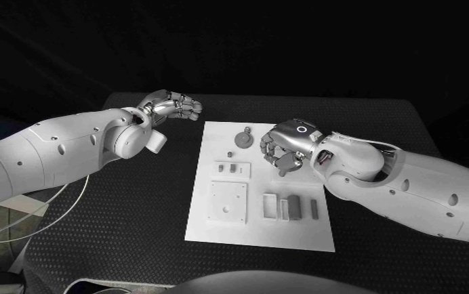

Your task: Assemble the parts on the task board

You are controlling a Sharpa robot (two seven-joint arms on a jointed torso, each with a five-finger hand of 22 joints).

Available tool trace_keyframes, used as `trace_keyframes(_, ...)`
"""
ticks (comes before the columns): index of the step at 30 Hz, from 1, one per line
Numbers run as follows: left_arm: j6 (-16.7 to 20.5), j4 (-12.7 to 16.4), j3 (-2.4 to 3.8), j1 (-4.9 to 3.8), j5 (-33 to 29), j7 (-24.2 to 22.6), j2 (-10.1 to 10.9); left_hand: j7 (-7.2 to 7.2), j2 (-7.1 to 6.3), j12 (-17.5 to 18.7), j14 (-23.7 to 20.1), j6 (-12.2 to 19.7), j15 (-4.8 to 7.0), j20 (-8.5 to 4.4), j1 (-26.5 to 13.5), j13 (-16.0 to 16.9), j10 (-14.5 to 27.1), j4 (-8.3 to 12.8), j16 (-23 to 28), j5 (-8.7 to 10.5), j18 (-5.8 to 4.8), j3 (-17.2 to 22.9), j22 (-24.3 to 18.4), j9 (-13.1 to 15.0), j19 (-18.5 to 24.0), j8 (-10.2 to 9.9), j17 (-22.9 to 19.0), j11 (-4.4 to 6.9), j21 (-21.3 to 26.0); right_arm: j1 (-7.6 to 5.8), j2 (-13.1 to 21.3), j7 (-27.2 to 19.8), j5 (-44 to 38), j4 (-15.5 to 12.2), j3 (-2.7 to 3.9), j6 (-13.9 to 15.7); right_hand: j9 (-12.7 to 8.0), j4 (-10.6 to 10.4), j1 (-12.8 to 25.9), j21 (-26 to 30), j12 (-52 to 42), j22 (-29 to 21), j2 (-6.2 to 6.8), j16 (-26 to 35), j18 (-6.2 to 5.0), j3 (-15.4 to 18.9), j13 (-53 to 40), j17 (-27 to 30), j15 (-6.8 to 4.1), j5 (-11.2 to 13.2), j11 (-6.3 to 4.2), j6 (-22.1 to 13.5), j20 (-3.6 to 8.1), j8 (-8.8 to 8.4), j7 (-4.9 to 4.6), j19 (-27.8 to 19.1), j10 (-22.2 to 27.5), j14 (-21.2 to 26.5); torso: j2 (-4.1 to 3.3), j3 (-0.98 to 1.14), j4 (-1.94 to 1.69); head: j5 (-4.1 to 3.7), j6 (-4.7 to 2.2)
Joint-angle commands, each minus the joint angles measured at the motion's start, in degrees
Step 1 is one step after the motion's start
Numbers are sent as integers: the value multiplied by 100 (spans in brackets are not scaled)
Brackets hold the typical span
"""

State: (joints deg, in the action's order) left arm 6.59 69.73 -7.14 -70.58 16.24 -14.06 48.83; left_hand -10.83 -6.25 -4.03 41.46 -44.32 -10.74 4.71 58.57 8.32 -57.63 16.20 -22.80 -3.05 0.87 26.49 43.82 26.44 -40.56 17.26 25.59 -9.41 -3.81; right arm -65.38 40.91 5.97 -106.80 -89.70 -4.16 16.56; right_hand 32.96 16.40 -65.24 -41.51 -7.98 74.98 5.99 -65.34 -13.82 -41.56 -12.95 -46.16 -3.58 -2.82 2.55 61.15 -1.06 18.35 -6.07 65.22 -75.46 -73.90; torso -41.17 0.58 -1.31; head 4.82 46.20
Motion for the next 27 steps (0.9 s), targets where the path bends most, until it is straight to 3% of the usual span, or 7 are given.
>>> trace_keyframes(1,-72,28,5,-20,19,-37,-5,-39,-11,-29,54,3,6,28,27,-10,-11,-11,27,21,-30,-4,-7,5,0,30,9,-22,-4,1,-133,-111,206,-49,-34,-260,29,-12,-41,-27,13,113,-27,-25,-118,-29,-10,-4,-34,-6,-5,107,22,11,69,-2,-30,11,-1,-8,-7,74,43)
trace_keyframes(6,-70,29,5,-34,21,-37,-21,-39,-11,-30,54,3,5,29,28,-12,-12,-11,28,20,-30,-4,-9,5,-1,31,9,-22,-4,3,-331,-163,260,-12,-147,-323,35,-11,-31,-28,20,111,-41,-28,-118,-30,-17,-3,-32,-6,-3,97,21,8,66,-5,-24,16,-4,-1,-7,187,99)
trace_keyframes(10,-77,32,5,-37,36,-38,-33,-39,-11,-30,55,3,6,29,29,-14,-13,-11,29,20,-29,-4,-12,5,-1,31,10,-21,-5,7,-452,-192,294,43,-223,-373,39,-7,-26,-28,25,110,-48,-30,-118,-30,-22,-2,-31,-6,-2,91,21,6,65,-7,-20,20,-9,0,-26,227,143)
trace_keyframes(18,-75,56,5,-48,58,-41,-36,-38,-10,-30,55,2,6,29,30,-17,-14,-11,31,21,-29,-3,-16,5,-2,32,10,-21,-5,52,-649,-228,292,158,-394,-474,45,-2,-23,-28,32,109,-59,-33,-118,-31,-29,-1,-30,-6,-1,83,21,4,63,-9,-15,25,-6,3,-5,324,216)
trace_keyframes(27,-82,77,6,-57,64,-40,-51,-37,-9,-30,56,1,6,30,32,-21,-16,-11,33,21,-28,-3,-20,6,-2,34,11,-21,-5,147,-820,-258,226,293,-470,-542,51,5,-23,-30,39,109,-68,-37,-118,-32,-36,-1,-29,-6,0,76,23,3,62,-11,-11,28,-5,14,3,386,275)
